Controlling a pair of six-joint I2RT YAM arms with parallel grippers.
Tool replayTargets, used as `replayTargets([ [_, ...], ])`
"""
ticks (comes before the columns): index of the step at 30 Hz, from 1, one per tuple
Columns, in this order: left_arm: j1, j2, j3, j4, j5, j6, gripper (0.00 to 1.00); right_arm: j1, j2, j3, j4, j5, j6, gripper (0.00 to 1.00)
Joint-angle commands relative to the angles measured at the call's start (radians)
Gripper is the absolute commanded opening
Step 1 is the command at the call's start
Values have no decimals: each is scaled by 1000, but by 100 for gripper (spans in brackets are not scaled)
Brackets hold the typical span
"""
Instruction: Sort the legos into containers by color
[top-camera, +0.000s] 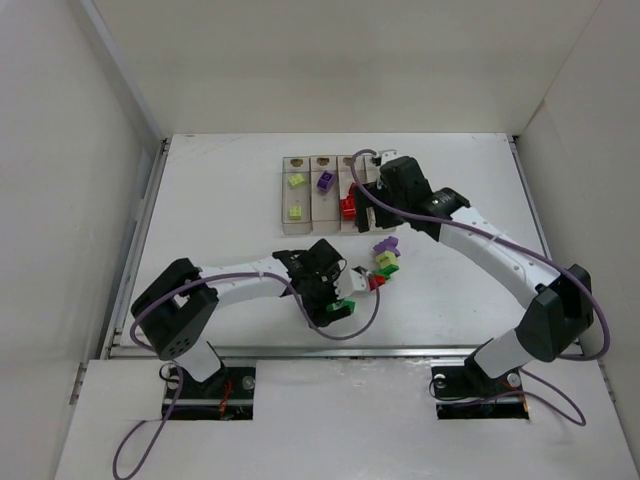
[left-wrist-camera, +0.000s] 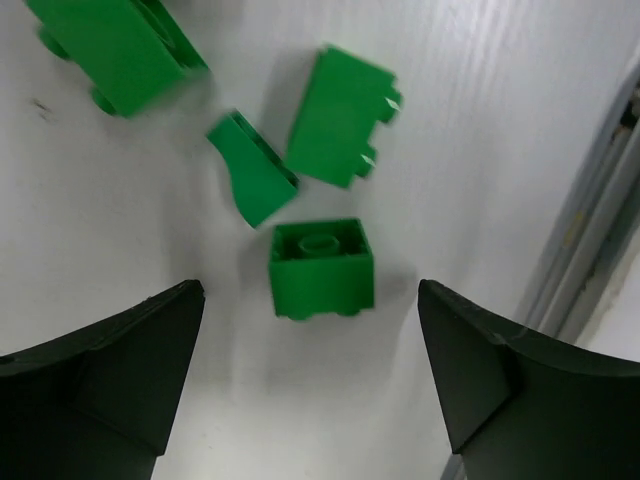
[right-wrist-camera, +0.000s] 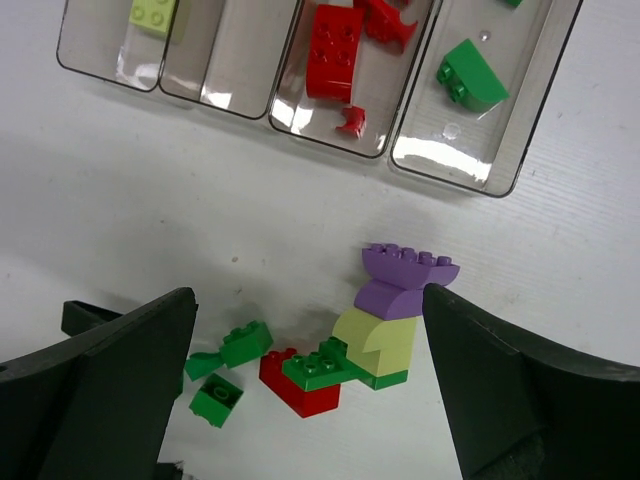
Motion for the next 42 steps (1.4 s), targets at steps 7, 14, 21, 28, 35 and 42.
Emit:
replayTargets([
  [7, 0, 99, 147, 11, 57, -145, 54, -8, -46, -11, 66, 40, -96, 100],
  [14, 0, 96, 158, -70, 59, -125, 0, -62, -55, -11, 86, 17, -140, 100],
  [21, 0, 2, 227, -162, 26, 5, 0, -129, -55, 17, 116, -50, -169, 100],
  [28, 116, 128, 572, -142, 58, -45, 0, -209, -100, -1, 154, 43, -72, 100],
  [35, 158, 451, 977, 80, -1, -175, 0, -355, -209, -127, 256, 91, 82, 100],
  [42, 188, 631, 1080, 333, -110, -206, 3, -444, -220, -140, 256, 137, 107, 100],
])
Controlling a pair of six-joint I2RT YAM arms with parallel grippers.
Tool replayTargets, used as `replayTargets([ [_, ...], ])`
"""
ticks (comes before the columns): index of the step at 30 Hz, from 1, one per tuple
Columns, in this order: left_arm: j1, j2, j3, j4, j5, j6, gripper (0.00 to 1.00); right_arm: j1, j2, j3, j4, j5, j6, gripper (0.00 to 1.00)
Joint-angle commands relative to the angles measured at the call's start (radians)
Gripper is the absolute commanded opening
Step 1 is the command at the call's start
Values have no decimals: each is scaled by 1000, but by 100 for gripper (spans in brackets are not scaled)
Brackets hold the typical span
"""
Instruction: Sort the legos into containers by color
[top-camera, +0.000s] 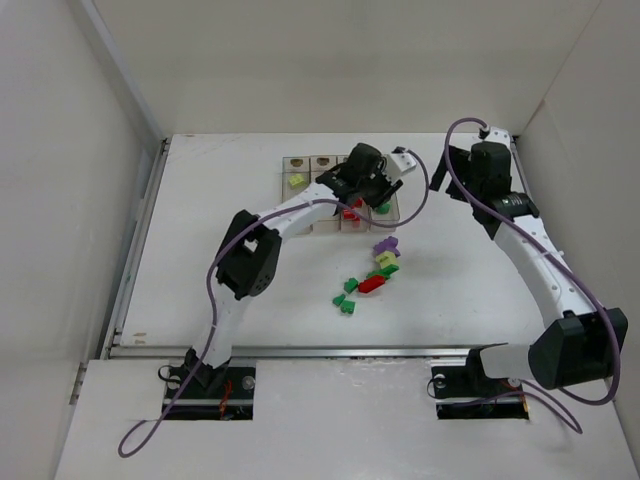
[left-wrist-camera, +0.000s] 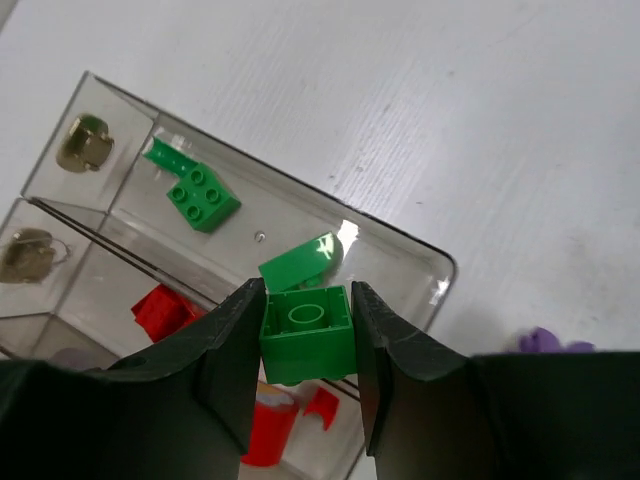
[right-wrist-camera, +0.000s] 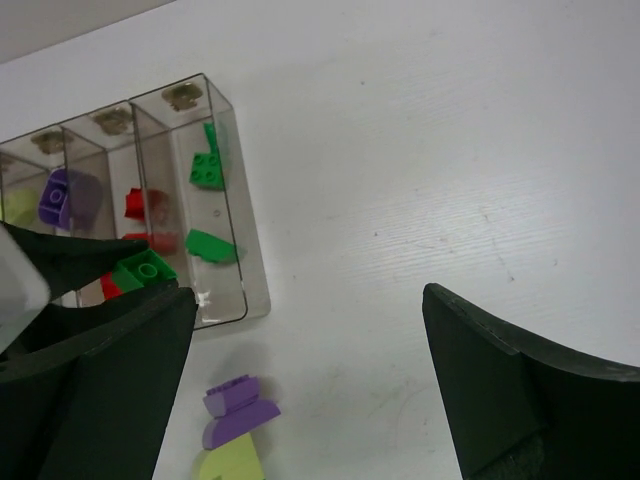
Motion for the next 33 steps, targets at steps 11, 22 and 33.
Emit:
replayTargets([
  [11, 43, 9, -38, 290, 27, -33, 86, -48, -14, 8, 45, 5, -29, 100],
  [22, 103, -264, -144, 107, -66, -217, 99, 20, -100, -26, 56, -2, -107, 100],
  [33, 260, -747, -767, -240, -433, -422, 99, 479, -11, -78, -24, -45, -204, 100],
])
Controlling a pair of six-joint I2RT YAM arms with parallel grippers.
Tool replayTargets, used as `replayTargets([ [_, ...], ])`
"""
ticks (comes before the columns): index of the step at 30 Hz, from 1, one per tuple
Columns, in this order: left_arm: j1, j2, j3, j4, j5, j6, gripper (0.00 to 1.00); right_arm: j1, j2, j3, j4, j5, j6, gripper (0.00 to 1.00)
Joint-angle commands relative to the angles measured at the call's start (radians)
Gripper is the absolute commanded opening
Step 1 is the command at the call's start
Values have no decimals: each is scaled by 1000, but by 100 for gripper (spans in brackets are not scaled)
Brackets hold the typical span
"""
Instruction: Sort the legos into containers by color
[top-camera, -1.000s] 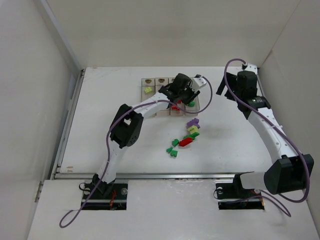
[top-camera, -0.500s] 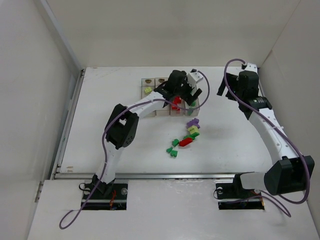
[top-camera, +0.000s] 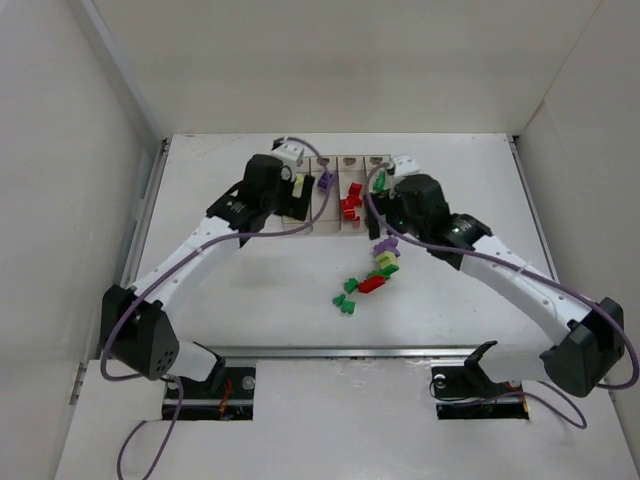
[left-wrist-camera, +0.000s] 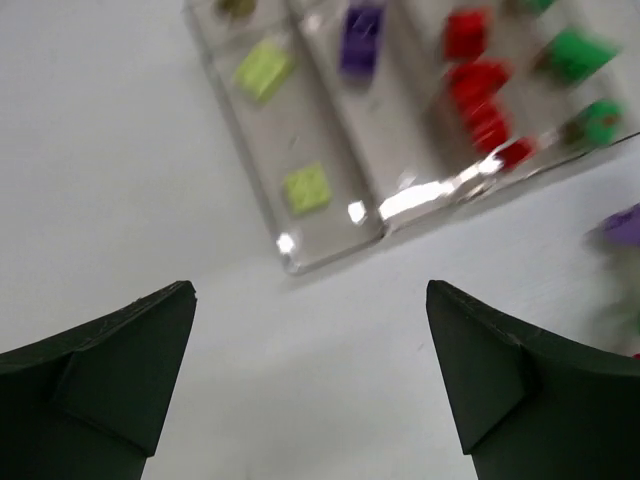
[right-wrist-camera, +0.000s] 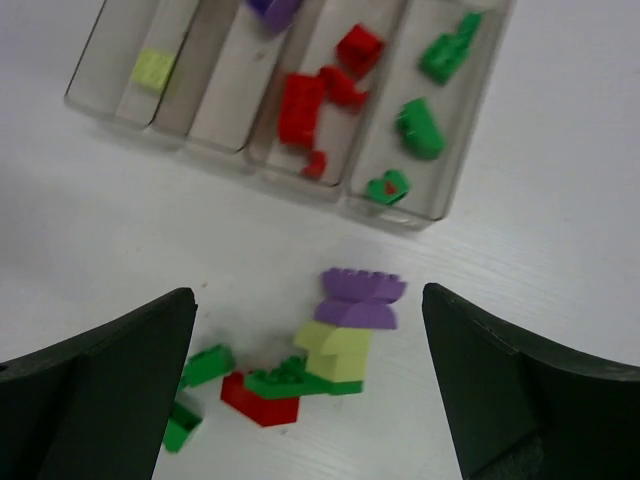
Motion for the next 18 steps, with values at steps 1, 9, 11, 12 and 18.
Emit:
replayTargets([
  [1, 77, -67, -188, -135, -90, -132, 99, 98, 36, -27, -8, -141, -55, 100],
  [9, 234, -274, -377, -83, 0, -134, 99, 212, 331, 34, -48, -315, -132, 89],
  [11, 234, -296, -389, -65, 0, -122, 99, 221, 359, 34, -48, -283, -132, 87],
  [12, 234, -319, -404, -65, 0, -122, 99, 230, 370, 43, -48, -283, -132, 86],
  [18, 223, -345, -413, -40, 58, -113, 99, 230, 451, 43, -91, -242, -132, 76],
])
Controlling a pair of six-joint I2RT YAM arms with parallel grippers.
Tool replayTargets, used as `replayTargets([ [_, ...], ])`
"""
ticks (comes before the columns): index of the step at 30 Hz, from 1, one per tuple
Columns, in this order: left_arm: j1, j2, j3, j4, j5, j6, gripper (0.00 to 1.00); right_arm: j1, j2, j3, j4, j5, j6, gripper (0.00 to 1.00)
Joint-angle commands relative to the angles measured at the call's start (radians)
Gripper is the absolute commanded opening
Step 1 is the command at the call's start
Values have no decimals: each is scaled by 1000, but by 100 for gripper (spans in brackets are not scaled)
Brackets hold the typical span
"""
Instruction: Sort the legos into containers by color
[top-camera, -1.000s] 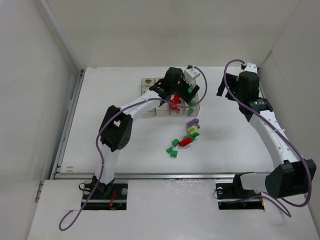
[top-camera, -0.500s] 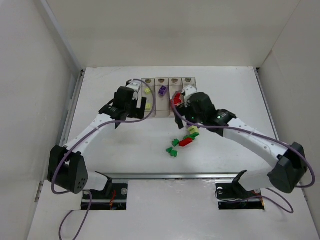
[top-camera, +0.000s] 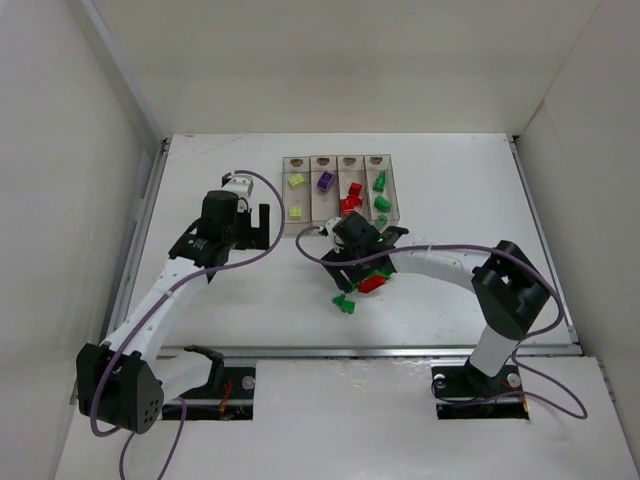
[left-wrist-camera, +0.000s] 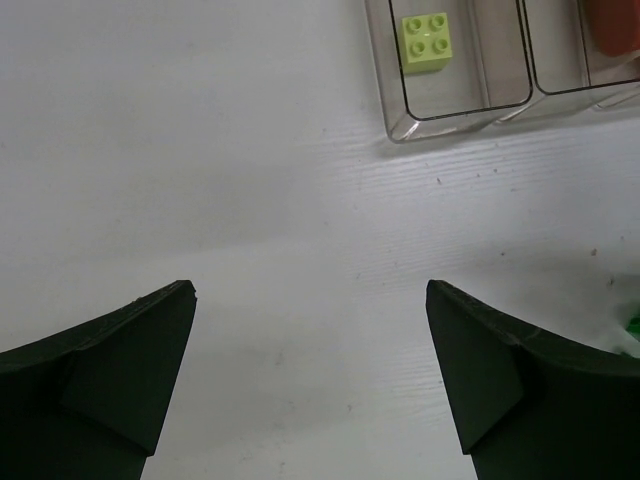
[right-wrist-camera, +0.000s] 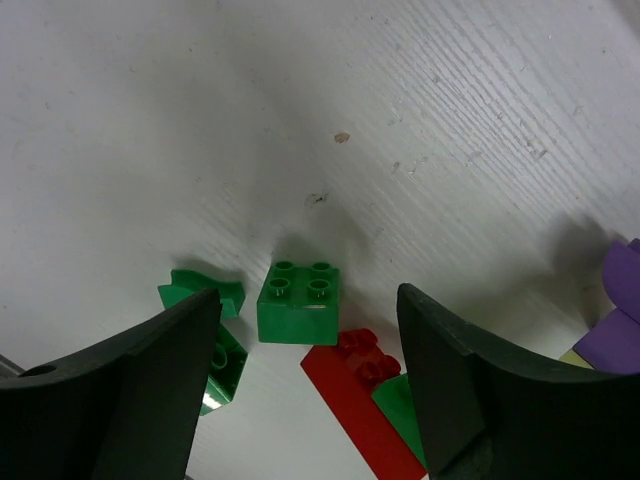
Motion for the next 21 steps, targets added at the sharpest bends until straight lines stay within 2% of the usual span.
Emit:
replayTargets([
  [1, -4, -21, -22, 38, 36, 2, 99, 6, 21, 47, -24, 17, -12, 74],
  [9, -4, -22, -22, 47, 56, 2, 99, 40, 68, 47, -24, 2, 1, 66],
  [12, -4, -22, -22, 47, 65, 2, 99, 40, 57, 47, -15, 14, 12, 54],
  [13, -4, -22, -22, 47, 75, 2, 99, 40, 57, 47, -15, 14, 21, 40],
  [17, -4, -22, -22, 47, 93, 2, 99, 40, 28, 93, -15, 26, 31, 11],
  [20, -4, -22, -22, 47, 102, 2, 99, 40, -9, 174, -15, 64, 64, 1],
  [21, -4, -22, -22, 47, 102, 2, 99, 20, -20, 198, -15, 101, 78, 0],
])
